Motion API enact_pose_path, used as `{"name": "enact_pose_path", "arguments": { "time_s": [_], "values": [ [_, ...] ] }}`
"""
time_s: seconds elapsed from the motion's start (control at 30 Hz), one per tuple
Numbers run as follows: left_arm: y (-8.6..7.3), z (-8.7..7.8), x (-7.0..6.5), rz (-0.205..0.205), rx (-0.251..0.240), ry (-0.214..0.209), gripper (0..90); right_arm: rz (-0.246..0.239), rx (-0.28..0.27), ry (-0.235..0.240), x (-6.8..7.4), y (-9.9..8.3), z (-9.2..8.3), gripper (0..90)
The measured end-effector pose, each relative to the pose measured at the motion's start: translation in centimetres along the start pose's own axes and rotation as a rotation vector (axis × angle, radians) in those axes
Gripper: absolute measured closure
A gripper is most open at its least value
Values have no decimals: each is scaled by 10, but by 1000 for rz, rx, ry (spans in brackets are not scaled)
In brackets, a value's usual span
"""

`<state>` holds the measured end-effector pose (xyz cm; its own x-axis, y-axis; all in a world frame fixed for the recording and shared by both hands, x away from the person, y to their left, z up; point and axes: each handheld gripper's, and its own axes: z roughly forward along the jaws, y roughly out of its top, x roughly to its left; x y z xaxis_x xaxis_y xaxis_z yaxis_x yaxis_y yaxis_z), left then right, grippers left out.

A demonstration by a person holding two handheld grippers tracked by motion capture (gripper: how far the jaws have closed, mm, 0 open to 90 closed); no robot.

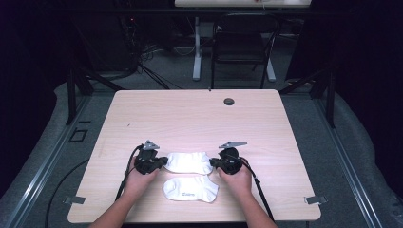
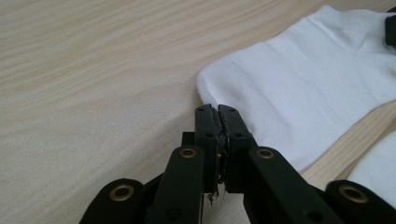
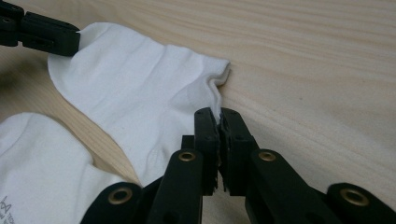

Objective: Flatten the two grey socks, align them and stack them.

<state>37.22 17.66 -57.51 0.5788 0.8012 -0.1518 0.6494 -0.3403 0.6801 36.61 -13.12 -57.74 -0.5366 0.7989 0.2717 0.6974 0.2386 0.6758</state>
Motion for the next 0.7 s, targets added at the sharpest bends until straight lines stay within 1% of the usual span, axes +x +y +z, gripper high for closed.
{"name": "enact_pose_path", "arguments": {
  "time_s": [0.1, 0.13, 0.17, 0.27, 0.4, 0.43, 0.47, 0.57, 0.7],
  "values": [
    [1, -3, 0, -4, -15, -5, 881, 1, -9, 5, 0, 1, -1, 868],
    [1, -3, 0, -16, -25, -7, 881, -2, -12, 5, 0, 1, -1, 868],
    [1, -5, 0, -12, -30, -8, 881, -2, -16, 6, 1, 1, -1, 868],
    [3, -8, 1, -21, -46, -8, 881, -4, -27, 10, 2, 3, -4, 869],
    [5, -13, 1, -31, -64, -14, 881, -9, -47, 18, 6, 9, -9, 869],
    [6, -14, 1, -27, -68, -17, 881, -9, -56, 21, 7, 11, -10, 869],
    [6, -15, 0, -35, -74, -17, 881, -7, -65, 21, 8, 12, -11, 869],
    [7, -19, -1, -37, -88, -25, 881, -18, -74, 23, 11, 16, -16, 869],
    [7, -27, -4, -19, -96, -32, 881, -22, -84, 33, 14, 19, -22, 869]
  ]
}}
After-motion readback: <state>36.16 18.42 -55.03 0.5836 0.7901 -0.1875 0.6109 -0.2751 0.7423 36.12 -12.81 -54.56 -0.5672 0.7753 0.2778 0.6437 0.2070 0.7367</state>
